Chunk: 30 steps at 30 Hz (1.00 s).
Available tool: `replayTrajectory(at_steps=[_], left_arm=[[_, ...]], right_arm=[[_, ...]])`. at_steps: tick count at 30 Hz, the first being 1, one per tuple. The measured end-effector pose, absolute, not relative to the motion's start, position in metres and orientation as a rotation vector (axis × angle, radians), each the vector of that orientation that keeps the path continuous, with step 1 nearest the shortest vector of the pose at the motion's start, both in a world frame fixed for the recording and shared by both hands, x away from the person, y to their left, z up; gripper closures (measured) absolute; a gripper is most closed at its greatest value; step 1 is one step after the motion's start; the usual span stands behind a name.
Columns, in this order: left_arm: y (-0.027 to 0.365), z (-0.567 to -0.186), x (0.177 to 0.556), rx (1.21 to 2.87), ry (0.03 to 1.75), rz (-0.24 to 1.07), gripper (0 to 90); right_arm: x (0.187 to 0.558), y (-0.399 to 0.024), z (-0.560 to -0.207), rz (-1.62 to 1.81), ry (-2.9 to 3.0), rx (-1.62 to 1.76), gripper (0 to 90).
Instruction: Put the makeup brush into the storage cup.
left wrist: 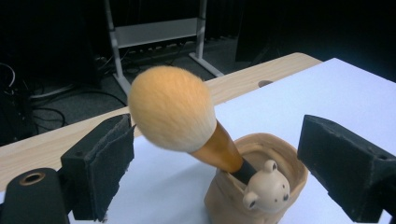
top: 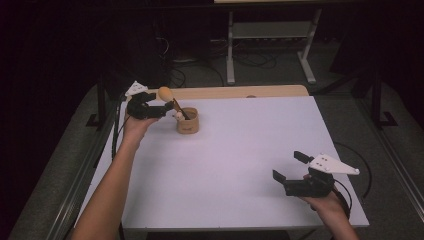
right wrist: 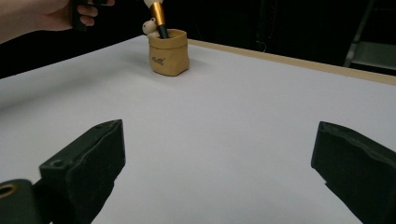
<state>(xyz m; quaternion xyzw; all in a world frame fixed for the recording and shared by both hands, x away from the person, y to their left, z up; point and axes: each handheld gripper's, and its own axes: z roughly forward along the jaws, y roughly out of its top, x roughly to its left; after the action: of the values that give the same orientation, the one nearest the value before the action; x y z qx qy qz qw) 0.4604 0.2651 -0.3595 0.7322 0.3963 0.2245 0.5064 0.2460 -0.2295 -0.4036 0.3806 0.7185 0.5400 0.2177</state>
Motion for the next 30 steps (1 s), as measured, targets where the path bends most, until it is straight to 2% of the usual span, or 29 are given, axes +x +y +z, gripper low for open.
replayTrajectory(at_steps=[18, 30], left_arm=[[0.284, -0.358, 0.423, 1.738, 0.907, 0.503, 10.6], [0.281, -0.359, 0.395, 1.743, 0.858, 0.475, 10.7]], right_arm=[[0.247, -0.228, -0.404, 1.494, 1.991, 1.057, 2.2], [0.248, -0.232, -0.405, 1.503, 1.981, 1.064, 2.2]])
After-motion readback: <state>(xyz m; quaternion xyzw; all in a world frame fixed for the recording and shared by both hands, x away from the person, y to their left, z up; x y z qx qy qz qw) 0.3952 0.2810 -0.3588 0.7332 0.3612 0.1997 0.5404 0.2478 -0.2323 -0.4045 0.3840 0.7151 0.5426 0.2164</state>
